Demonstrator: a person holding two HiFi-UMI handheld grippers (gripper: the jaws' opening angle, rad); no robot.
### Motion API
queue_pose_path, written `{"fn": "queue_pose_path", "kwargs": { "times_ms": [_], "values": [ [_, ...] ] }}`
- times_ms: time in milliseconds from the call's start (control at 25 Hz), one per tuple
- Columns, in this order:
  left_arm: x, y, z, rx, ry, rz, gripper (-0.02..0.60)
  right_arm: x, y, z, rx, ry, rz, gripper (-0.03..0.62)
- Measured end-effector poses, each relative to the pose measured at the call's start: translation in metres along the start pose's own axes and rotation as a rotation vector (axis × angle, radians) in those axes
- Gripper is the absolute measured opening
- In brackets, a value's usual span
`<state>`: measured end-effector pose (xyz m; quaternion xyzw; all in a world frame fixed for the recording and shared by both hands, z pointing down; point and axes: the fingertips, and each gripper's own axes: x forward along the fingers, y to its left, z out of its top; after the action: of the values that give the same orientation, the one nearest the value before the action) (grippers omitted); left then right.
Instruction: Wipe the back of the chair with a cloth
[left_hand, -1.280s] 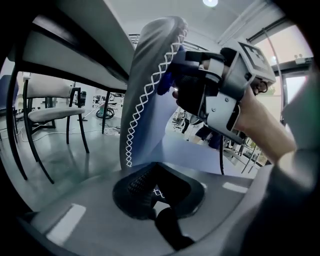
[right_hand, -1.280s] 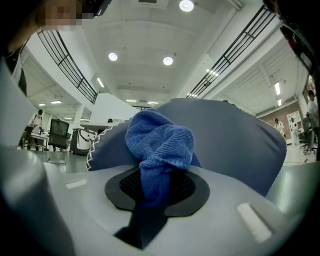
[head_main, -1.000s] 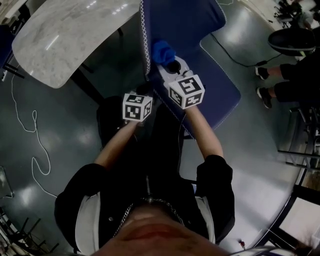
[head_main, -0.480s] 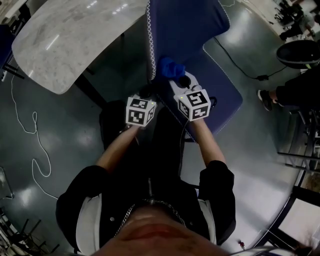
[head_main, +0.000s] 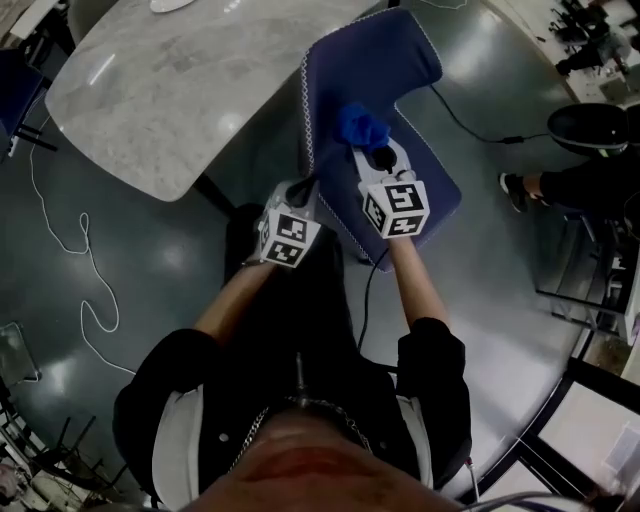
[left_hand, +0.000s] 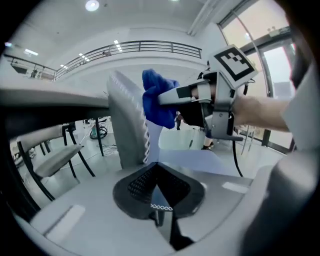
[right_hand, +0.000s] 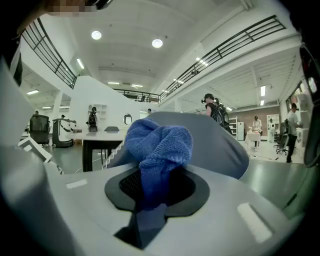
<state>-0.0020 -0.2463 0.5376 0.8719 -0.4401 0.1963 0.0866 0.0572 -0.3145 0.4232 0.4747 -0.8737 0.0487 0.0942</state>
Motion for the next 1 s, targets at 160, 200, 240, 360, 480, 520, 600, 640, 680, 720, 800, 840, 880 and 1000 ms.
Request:
{"fn": "queue_pose_path", "kwargs": {
  "times_ms": [160,200,240,360,480,520,600,640,680,720,800,840,880,1000],
  "values": [
    [-0.048,-0.013,0.051,0.022,0.04,-0.046,0.005,-0.036,0.001,0.067,0.075,-0.021,-0.106,0.094],
    [-0.06,-0.011,0.066,0.019,0.043,-0.047,0.005,-0.042,0.005,0.084,0.085,-0.02,-0.116,0.095],
    [-0.073,-0.01,0.081,0.015,0.047,-0.042,0.005,-0.047,0.01,0.1,0.095,-0.014,-0.117,0.095],
    [-0.113,-0.016,0.135,0.003,0.051,-0.021,0.005,-0.076,0.023,0.144,0.108,0.02,-0.104,0.095],
    [-0.148,-0.028,0.194,-0.022,0.039,-0.007,0.005,-0.108,0.03,0.191,0.107,0.046,-0.099,0.095],
    [-0.159,-0.032,0.213,-0.031,0.037,0.001,0.005,-0.119,0.031,0.205,0.11,0.053,-0.097,0.095],
    [-0.18,-0.042,0.251,-0.049,0.037,0.014,0.005,-0.143,0.032,0.232,0.121,0.068,-0.087,0.095],
    [-0.192,-0.048,0.269,-0.063,0.038,0.015,0.005,-0.155,0.034,0.244,0.125,0.076,-0.078,0.095],
    [-0.203,-0.054,0.284,-0.079,0.038,0.014,0.005,-0.166,0.037,0.255,0.126,0.084,-0.07,0.095],
    [-0.213,-0.057,0.296,-0.093,0.036,0.012,0.005,-0.174,0.041,0.265,0.124,0.088,-0.067,0.095],
    [-0.227,-0.053,0.314,-0.106,0.021,0.021,0.005,-0.18,0.047,0.283,0.126,0.083,-0.082,0.095],
    [-0.233,-0.049,0.32,-0.106,0.011,0.029,0.005,-0.181,0.052,0.287,0.134,0.075,-0.095,0.095],
    [-0.239,-0.044,0.324,-0.106,0.004,0.038,0.005,-0.182,0.058,0.289,0.143,0.067,-0.106,0.095],
    [-0.255,-0.035,0.323,-0.125,-0.003,0.05,0.005,-0.19,0.083,0.286,0.148,0.064,-0.119,0.094]
  ]
}}
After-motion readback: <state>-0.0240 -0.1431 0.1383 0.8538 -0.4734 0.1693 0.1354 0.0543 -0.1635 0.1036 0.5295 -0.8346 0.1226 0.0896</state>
